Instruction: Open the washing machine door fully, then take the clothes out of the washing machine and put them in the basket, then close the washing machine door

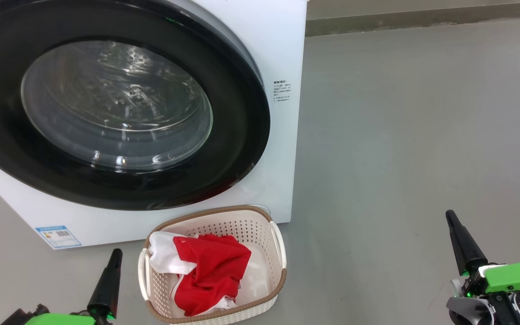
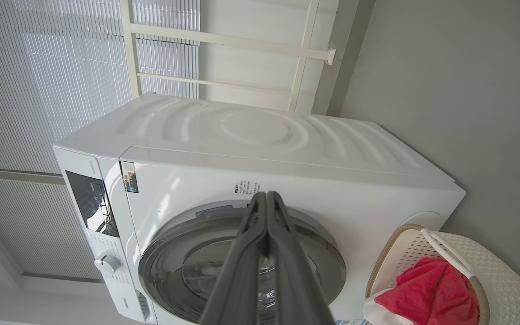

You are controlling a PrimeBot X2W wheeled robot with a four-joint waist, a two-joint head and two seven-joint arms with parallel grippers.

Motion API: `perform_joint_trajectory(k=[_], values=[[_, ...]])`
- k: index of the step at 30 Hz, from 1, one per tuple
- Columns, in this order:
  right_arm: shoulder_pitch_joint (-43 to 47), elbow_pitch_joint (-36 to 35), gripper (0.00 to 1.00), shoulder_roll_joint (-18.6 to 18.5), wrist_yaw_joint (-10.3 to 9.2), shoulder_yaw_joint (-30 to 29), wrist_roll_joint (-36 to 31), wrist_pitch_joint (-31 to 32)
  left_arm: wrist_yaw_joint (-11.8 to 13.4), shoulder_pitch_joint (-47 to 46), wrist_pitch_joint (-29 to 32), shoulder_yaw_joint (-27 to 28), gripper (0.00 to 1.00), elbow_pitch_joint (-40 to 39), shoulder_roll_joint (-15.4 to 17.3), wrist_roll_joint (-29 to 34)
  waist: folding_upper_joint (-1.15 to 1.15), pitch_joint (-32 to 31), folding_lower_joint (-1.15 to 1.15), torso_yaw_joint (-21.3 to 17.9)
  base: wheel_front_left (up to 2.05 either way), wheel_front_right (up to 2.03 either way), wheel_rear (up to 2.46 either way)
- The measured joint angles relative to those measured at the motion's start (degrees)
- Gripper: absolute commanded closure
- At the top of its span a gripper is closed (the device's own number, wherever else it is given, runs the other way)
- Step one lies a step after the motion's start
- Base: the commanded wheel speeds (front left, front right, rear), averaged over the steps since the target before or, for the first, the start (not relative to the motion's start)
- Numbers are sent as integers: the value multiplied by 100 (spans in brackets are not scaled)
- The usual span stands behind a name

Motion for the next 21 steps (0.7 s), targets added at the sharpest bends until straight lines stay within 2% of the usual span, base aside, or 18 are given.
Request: perform_joint_trajectory(k=[21], values=[[0, 0, 100, 3, 0, -3, 0, 0, 0, 0, 0, 0, 100, 0, 0, 0, 0, 0, 0, 0, 0, 0, 0]])
